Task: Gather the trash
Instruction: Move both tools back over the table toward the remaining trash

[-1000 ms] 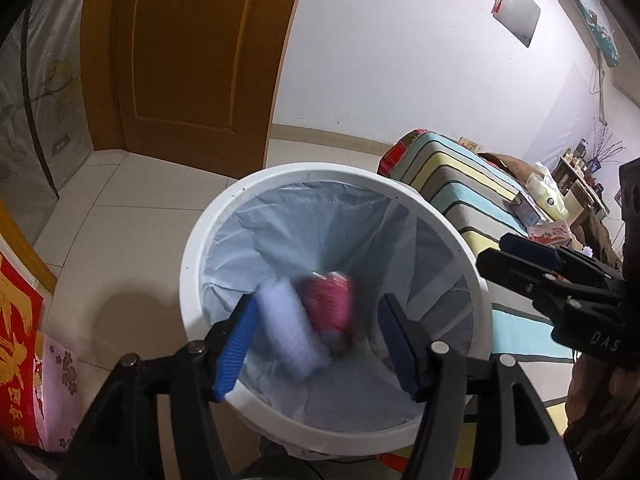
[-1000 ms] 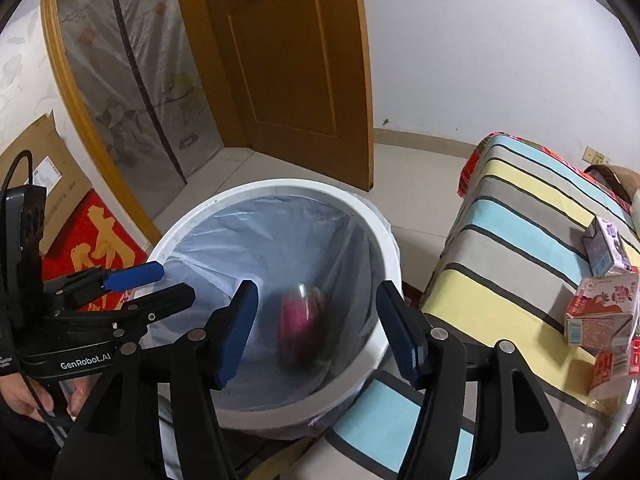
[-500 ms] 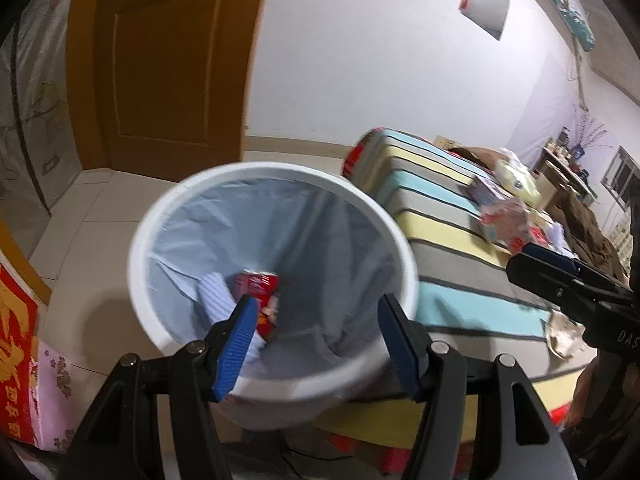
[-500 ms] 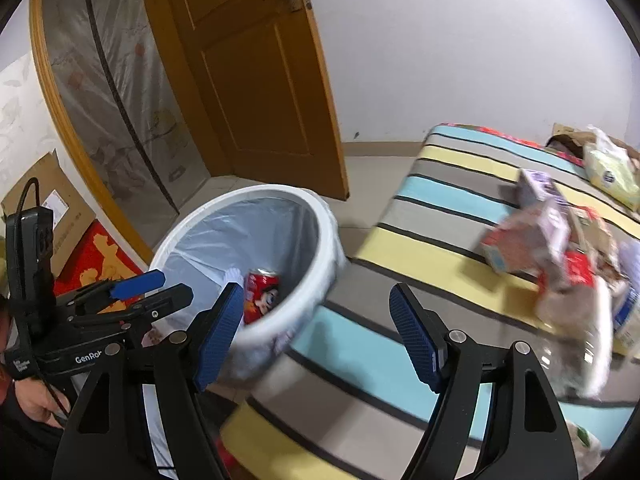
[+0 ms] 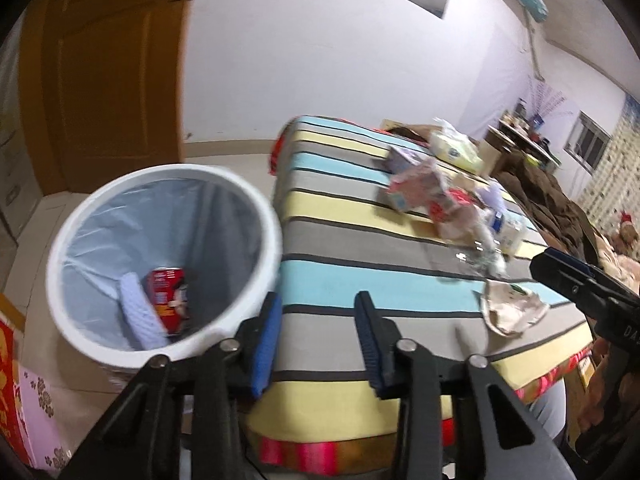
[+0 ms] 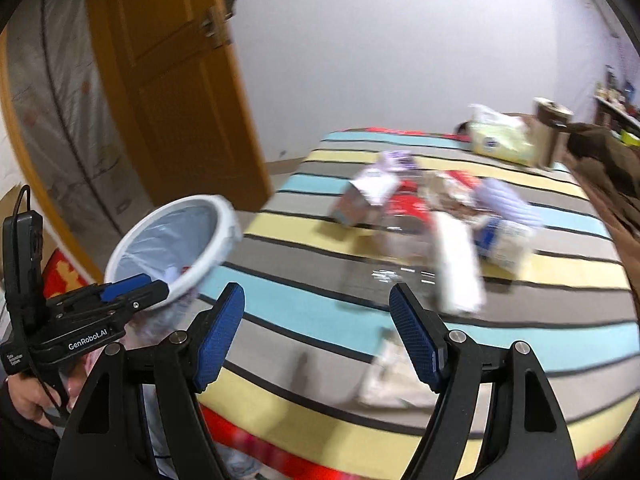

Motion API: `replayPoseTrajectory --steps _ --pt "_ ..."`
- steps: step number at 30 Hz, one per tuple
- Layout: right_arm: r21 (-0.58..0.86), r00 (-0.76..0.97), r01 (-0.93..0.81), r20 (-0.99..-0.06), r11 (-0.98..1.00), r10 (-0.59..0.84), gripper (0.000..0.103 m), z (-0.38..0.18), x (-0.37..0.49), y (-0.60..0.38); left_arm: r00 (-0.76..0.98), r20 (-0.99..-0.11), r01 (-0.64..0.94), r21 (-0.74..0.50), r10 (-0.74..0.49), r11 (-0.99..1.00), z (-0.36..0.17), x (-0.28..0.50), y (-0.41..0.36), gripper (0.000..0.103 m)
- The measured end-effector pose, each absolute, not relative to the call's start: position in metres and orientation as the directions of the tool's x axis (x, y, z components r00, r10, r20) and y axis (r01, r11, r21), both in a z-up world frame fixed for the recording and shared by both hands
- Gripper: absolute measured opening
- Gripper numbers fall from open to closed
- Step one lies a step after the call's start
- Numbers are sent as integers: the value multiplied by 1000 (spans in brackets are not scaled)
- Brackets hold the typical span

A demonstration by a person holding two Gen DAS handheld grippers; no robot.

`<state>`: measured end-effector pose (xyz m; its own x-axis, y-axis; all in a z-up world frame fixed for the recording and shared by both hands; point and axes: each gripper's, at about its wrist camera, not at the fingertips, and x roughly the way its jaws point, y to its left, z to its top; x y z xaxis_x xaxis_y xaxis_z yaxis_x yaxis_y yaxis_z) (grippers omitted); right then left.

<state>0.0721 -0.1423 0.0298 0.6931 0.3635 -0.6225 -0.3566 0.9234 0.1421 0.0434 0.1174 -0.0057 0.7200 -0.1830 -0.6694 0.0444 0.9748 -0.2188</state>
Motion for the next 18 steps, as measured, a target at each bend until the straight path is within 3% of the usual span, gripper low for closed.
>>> replayPoseTrajectory --steps 3,5,7,18 --pt "142 715 -313 -616 939 331 76 28 71 -163 710 -671 86 -219 -214 972 -4 48 95 28" --pt "154 720 -294 -613 943 324 74 24 72 -177 709 -667 110 -217 -230 970 -1 51 82 16" --pt "165 722 -283 -612 945 324 63 21 70 -187 712 -661 126 -210 -236 969 1 53 72 15" --pt "211 689 -287 -632 934 354 62 11 96 -195 706 -682 116 -155 -191 981 5 86 49 18"
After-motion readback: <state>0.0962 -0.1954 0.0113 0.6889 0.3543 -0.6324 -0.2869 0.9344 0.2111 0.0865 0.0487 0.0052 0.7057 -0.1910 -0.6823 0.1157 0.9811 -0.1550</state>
